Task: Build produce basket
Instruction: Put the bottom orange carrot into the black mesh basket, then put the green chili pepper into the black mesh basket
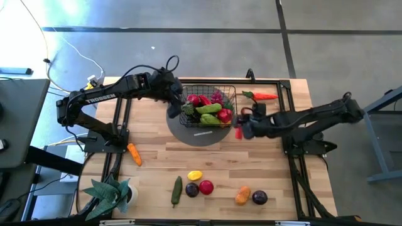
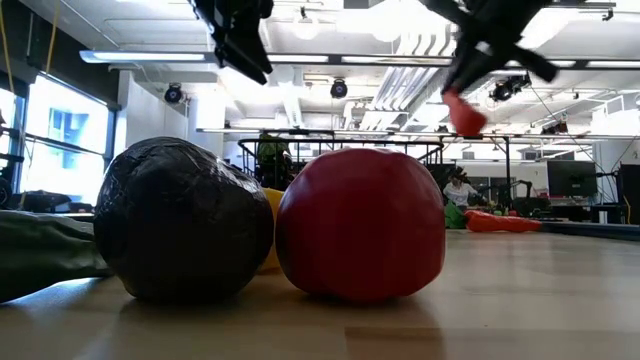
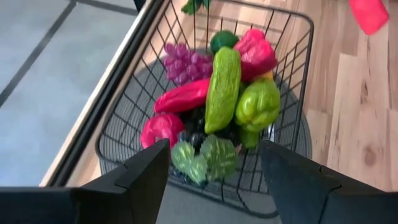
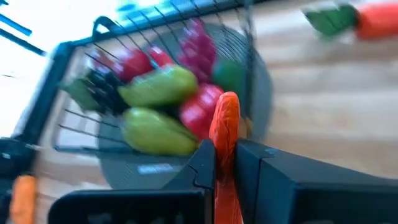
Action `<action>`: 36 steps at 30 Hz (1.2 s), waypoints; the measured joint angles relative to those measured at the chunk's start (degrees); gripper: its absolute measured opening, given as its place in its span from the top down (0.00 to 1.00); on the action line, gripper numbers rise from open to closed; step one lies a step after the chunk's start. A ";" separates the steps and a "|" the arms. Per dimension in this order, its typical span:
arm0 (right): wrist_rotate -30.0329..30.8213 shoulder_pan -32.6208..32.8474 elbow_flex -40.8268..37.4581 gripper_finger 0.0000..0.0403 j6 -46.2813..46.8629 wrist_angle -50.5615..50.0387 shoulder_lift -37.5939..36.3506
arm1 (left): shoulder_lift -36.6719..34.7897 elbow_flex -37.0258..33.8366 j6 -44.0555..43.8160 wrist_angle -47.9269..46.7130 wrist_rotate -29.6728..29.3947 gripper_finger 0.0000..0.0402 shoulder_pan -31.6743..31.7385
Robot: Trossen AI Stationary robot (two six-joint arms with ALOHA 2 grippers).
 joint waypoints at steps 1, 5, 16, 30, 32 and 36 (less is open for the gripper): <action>0.37 -1.39 0.00 0.98 -3.00 2.37 -0.01 | 0.00 0.00 -0.52 -0.60 0.02 0.41 0.00; 1.05 -7.08 -0.01 0.98 -14.42 12.49 0.01 | 0.00 0.00 -2.67 -2.58 1.26 0.41 0.00; -2.82 -20.92 -0.02 0.98 -37.42 34.40 0.01 | -0.01 0.00 -10.58 -3.54 5.58 0.41 -3.16; -19.95 -29.61 -0.02 0.83 -46.91 35.21 0.60 | 0.00 0.00 -30.81 -5.21 5.64 0.41 -12.04; -21.12 -29.84 -0.03 0.81 -47.72 35.02 1.10 | 0.00 0.00 -33.41 -5.37 5.64 0.41 -13.74; -22.80 -30.19 -0.04 0.74 -48.73 35.34 2.35 | 0.00 0.00 -38.95 -5.37 5.64 0.41 -17.33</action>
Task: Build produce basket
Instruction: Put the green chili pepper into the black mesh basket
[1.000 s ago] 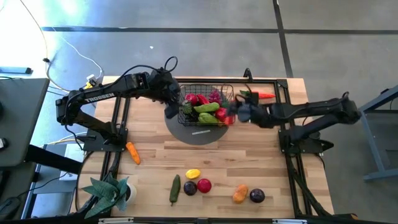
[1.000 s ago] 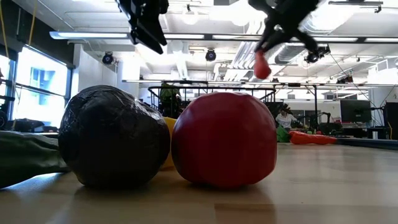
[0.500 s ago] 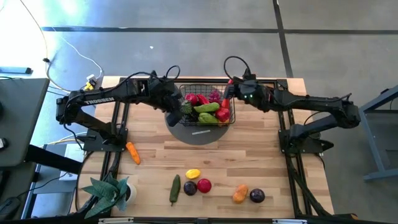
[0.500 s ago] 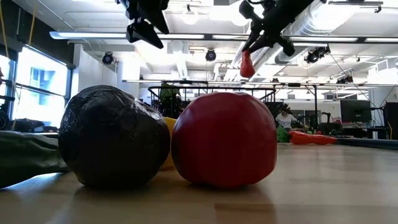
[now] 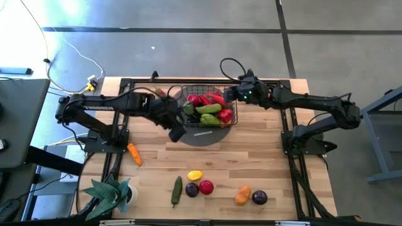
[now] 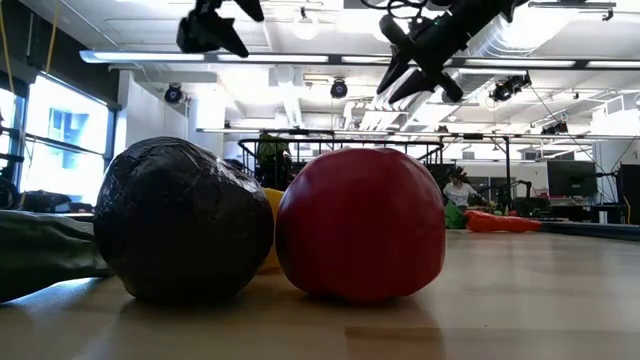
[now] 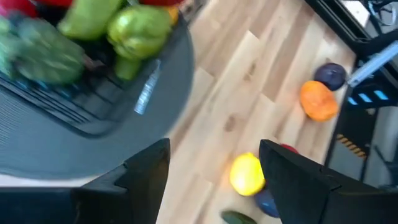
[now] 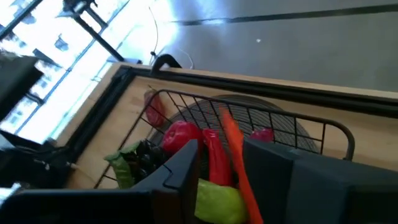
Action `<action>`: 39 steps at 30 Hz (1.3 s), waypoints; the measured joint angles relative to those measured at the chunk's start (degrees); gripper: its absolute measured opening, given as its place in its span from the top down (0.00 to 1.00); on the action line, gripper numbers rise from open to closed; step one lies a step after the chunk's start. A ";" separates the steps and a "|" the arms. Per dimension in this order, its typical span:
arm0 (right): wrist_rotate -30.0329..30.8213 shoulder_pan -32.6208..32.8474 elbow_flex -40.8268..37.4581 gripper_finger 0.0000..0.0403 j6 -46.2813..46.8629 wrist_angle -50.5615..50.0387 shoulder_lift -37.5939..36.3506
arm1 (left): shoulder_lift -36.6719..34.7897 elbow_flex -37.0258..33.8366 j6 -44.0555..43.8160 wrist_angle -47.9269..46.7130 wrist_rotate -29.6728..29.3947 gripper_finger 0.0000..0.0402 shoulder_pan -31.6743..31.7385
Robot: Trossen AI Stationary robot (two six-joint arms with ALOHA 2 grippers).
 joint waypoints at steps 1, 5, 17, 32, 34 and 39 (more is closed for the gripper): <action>-0.34 -0.09 0.00 0.72 -0.63 0.08 0.24 | -0.01 0.00 -1.52 0.02 -0.03 0.41 -0.89; -1.13 -0.44 0.00 0.64 -2.12 0.57 0.48 | -0.01 -0.02 -7.65 0.07 -1.79 0.41 -4.89; -6.23 -2.50 0.00 0.58 -7.69 0.59 0.35 | -0.02 -3.84 -27.15 0.34 -12.48 0.41 -16.28; -6.21 -2.50 0.00 0.58 -9.13 0.64 0.33 | 6.77 -6.54 -47.51 0.62 -16.13 0.41 -26.99; -6.23 -2.50 0.00 0.58 -9.14 0.61 0.33 | 8.16 -6.54 -50.03 0.63 -16.04 0.41 -28.04; -7.57 -2.50 0.00 0.58 -10.50 0.61 0.33 | 11.92 -6.54 -55.41 0.84 -15.15 0.41 -30.64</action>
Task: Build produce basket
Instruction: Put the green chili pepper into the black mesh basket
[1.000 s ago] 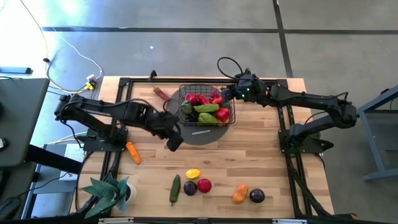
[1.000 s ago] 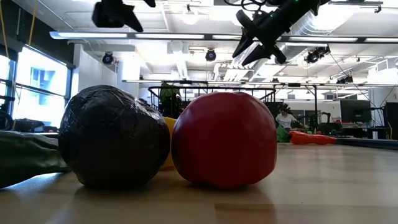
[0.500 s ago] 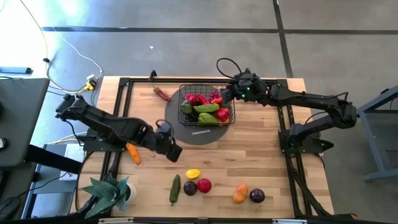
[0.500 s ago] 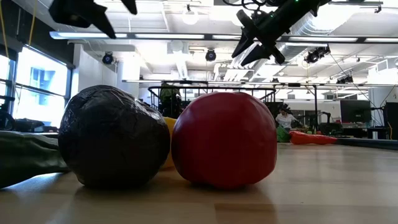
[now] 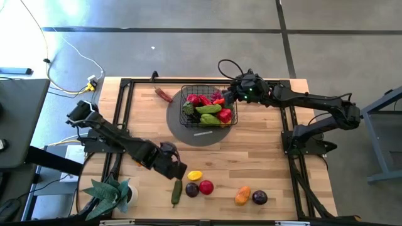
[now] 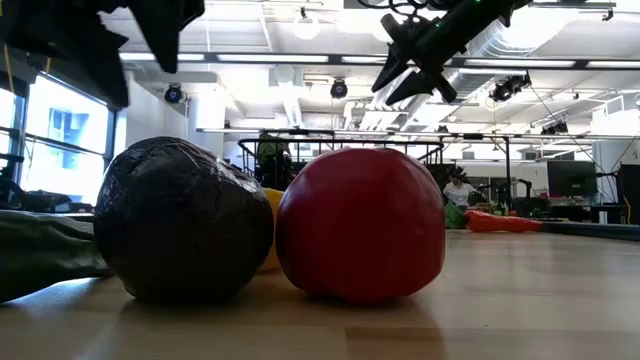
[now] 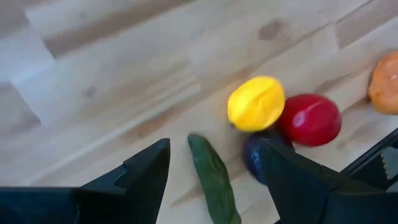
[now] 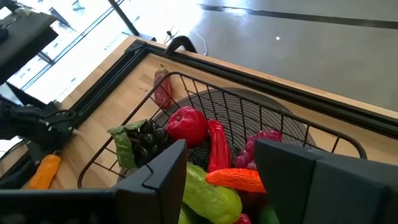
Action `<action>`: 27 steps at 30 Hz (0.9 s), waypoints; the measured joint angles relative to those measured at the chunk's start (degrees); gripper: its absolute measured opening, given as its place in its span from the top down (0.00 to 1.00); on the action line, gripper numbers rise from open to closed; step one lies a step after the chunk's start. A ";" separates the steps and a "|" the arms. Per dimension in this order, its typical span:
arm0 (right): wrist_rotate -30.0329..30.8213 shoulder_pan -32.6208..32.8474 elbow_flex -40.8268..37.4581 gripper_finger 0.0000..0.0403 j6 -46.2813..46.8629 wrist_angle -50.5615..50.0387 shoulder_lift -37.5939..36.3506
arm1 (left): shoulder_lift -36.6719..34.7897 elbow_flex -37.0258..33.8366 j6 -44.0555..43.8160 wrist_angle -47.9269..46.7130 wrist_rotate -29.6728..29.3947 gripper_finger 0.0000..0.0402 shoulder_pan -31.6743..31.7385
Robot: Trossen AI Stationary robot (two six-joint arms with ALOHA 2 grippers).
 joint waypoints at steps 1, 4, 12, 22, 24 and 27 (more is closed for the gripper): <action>-0.26 0.00 0.00 0.58 -0.14 0.01 -0.02 | 0.58 0.00 -1.12 0.20 0.52 0.41 -0.46; -0.80 0.02 0.00 0.58 -0.16 0.00 -0.02 | 2.93 0.00 -4.18 1.13 2.37 0.41 -1.81; -0.78 0.02 0.00 0.58 -1.45 0.00 -0.03 | 8.57 0.00 -8.89 7.30 5.97 0.41 -4.67; -1.20 0.02 0.00 0.58 -1.65 -0.02 -0.04 | 12.91 0.02 -13.16 11.72 8.58 0.41 -6.69; -1.20 0.02 0.00 0.58 -1.65 -0.02 -0.04 | 13.57 0.04 -13.43 12.99 8.82 0.41 -6.95; -1.20 0.02 0.00 0.58 -1.65 -0.02 -0.04 | 15.02 0.04 -14.30 13.50 9.75 0.41 -7.27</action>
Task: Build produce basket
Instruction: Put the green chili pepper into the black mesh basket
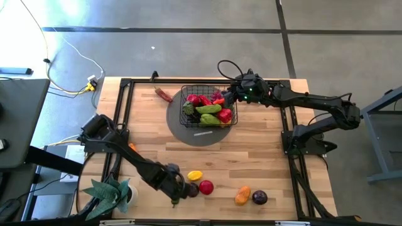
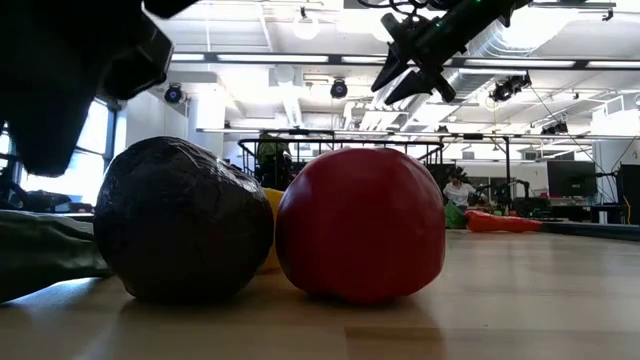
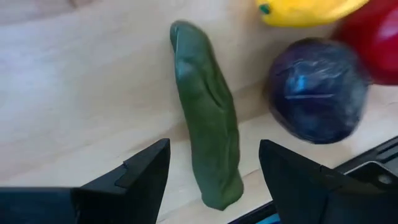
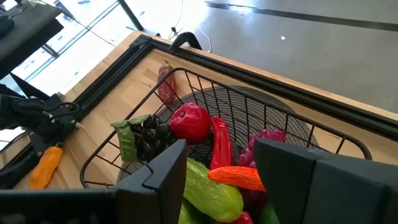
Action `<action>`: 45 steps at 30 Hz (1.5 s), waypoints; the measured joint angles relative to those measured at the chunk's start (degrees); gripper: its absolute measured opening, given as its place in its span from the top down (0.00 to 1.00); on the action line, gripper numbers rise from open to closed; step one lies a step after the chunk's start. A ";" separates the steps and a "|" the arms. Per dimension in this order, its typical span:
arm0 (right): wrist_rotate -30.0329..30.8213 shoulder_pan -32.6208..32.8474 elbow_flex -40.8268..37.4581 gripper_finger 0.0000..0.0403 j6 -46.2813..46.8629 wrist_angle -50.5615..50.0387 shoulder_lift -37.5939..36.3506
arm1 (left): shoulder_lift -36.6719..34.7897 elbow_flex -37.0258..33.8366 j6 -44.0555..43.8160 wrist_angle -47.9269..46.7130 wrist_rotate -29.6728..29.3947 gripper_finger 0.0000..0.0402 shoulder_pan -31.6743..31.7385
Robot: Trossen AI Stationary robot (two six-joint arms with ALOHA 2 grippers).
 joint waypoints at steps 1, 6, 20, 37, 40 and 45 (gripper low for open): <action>0.00 0.00 0.00 0.58 0.00 0.00 0.00 | 0.46 0.00 -0.18 0.37 0.45 0.41 -0.10; 0.00 0.00 0.00 0.58 -0.47 -0.01 0.00 | 2.45 0.00 -0.42 3.70 1.51 0.41 -0.28; -2.03 0.02 0.00 0.58 -3.44 -0.02 0.00 | 5.97 0.02 0.75 2.58 1.74 0.63 -0.28; -12.70 2.62 0.00 0.56 -6.95 0.46 0.00 | -5.12 -0.04 15.64 -10.43 -3.29 0.79 6.45; -12.96 3.34 0.00 0.50 -6.04 0.46 0.00 | -8.89 -0.04 19.85 -11.09 -6.05 0.79 8.98; -12.96 4.93 0.00 0.38 -5.99 0.42 0.00 | -14.94 -0.02 28.97 -10.82 -10.44 0.78 13.97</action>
